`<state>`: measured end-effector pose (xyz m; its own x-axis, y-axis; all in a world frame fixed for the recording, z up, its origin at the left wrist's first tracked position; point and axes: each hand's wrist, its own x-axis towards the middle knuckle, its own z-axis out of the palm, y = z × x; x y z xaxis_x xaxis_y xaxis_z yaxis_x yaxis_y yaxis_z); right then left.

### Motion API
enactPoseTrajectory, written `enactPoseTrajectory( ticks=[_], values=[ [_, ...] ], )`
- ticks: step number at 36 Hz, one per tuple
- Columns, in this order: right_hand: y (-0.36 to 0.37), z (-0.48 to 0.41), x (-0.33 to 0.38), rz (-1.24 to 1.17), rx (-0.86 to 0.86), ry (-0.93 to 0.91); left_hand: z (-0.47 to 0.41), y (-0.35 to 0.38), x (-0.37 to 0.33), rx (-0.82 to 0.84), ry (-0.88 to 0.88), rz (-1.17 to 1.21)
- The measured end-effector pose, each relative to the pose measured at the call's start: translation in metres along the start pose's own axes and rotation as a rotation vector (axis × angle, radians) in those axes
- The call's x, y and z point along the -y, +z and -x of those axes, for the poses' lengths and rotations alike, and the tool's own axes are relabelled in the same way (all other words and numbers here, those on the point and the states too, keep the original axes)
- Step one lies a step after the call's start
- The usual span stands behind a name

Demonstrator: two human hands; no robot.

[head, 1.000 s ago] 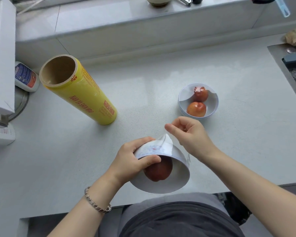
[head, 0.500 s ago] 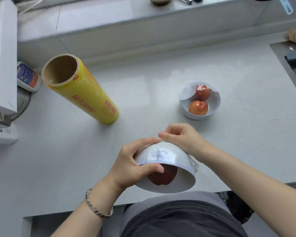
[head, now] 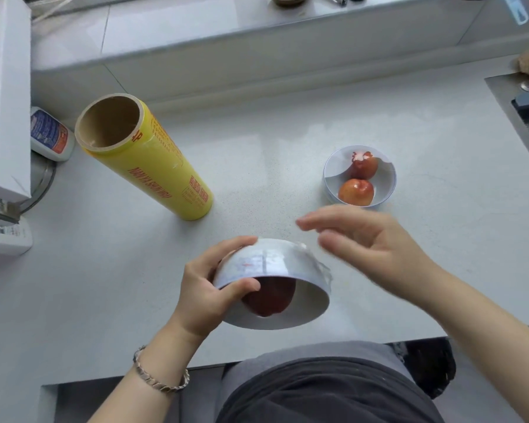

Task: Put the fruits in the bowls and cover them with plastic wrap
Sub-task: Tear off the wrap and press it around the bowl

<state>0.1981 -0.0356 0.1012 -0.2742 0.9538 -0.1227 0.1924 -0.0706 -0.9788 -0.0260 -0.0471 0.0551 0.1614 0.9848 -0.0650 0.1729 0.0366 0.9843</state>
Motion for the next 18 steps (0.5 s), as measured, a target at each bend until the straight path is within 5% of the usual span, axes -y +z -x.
enactPoseTrajectory(
  ticks=[6,18],
  values=[
    [0.028,0.002,-0.007,0.366,0.197,-0.147,-0.003,0.004,-0.003,0.040,0.006,-0.055],
    [0.037,-0.012,-0.017,0.185,0.186,0.180,0.001,0.004,0.001,0.028,-0.099,-0.008]
  ],
)
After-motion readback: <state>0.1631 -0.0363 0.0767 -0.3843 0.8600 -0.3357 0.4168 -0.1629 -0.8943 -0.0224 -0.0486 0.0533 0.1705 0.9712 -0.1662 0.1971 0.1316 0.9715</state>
